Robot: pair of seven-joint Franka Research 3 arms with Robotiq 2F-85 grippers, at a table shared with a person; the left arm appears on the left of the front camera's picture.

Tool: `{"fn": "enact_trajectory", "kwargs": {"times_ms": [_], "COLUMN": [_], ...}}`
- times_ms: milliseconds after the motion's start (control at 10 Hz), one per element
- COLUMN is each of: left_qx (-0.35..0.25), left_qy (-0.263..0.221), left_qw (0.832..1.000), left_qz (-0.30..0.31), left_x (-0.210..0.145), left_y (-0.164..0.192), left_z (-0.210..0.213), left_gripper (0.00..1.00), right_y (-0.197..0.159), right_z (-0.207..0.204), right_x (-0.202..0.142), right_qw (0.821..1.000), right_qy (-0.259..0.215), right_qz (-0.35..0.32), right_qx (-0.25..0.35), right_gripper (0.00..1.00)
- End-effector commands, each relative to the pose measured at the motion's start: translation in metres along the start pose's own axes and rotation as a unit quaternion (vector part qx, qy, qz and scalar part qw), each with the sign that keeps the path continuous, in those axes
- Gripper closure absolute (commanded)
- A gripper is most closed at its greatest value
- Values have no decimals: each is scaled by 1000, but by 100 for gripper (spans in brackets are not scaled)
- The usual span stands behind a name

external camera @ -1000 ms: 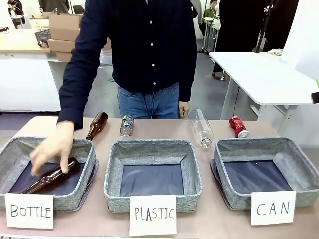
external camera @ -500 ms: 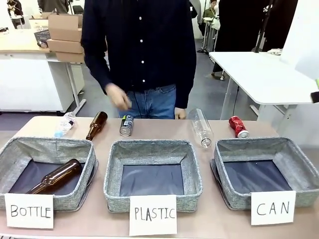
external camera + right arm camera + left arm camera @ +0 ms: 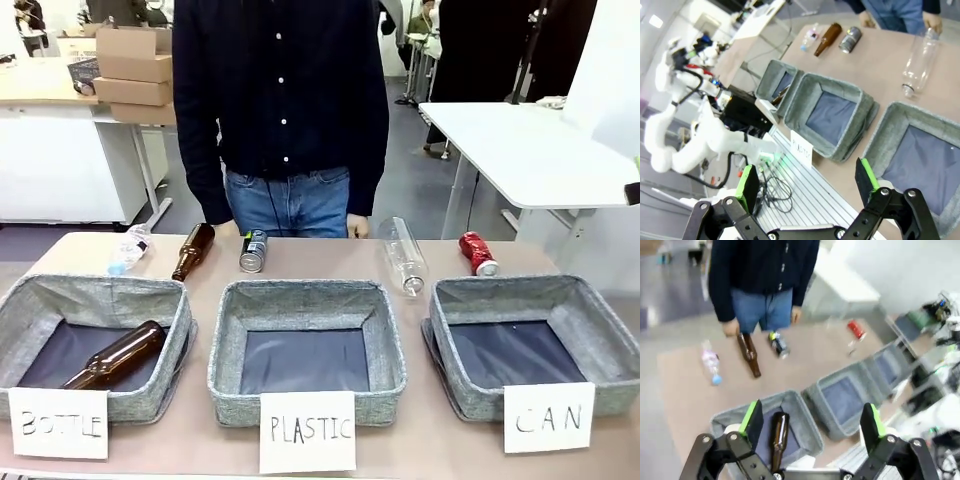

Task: Sort the can waste into the basket.
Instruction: Pick up the can waste from the table and place it in the right Fabric basket.

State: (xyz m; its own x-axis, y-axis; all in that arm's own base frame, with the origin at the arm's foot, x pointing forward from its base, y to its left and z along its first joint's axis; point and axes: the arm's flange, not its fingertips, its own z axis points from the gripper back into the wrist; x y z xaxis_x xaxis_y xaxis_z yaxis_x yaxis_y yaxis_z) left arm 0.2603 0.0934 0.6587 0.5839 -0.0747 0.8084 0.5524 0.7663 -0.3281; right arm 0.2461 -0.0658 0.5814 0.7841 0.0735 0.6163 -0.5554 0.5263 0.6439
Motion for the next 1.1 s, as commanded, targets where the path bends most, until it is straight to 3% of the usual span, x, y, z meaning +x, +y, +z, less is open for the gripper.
{"fn": "enact_trajectory", "kwargs": {"times_ms": [0, 100, 300, 600, 800, 900, 1000], "left_qx": [37, 23, 41, 87, 52, 65, 65], "left_qy": [182, 238, 301, 306, 280, 309, 309], "left_qw": [983, 971, 952, 948, 953, 949, 949], "left_qz": [-7, -19, -28, 1, 100, 5, 5], "left_x": [145, 165, 175, 152, 120, 139, 139], "left_y": [18, 12, -8, -35, -19, -31, -31], "left_z": [-154, -211, -310, -431, -445, -452, -452], "left_gripper": [0, 0, 0, 0, 0, 0, 0], "right_y": [0, 0, 0, 0, 0, 0, 0], "right_z": [-1, -1, -1, -1, -1, -1, -1], "right_x": [2, 2, 2, 2, 2, 2, 2], "right_qw": [1000, 1000, 1000, 1000, 1000, 1000, 1000], "right_qy": [-8, -8, -8, -8, -8, -8, -8], "right_qz": [11, 11, 11, 11, 11, 11, 11], "right_qx": [8, 8, 8, 8, 8, 8, 8], "right_gripper": [0, 0, 0, 0, 0, 0, 0]}}
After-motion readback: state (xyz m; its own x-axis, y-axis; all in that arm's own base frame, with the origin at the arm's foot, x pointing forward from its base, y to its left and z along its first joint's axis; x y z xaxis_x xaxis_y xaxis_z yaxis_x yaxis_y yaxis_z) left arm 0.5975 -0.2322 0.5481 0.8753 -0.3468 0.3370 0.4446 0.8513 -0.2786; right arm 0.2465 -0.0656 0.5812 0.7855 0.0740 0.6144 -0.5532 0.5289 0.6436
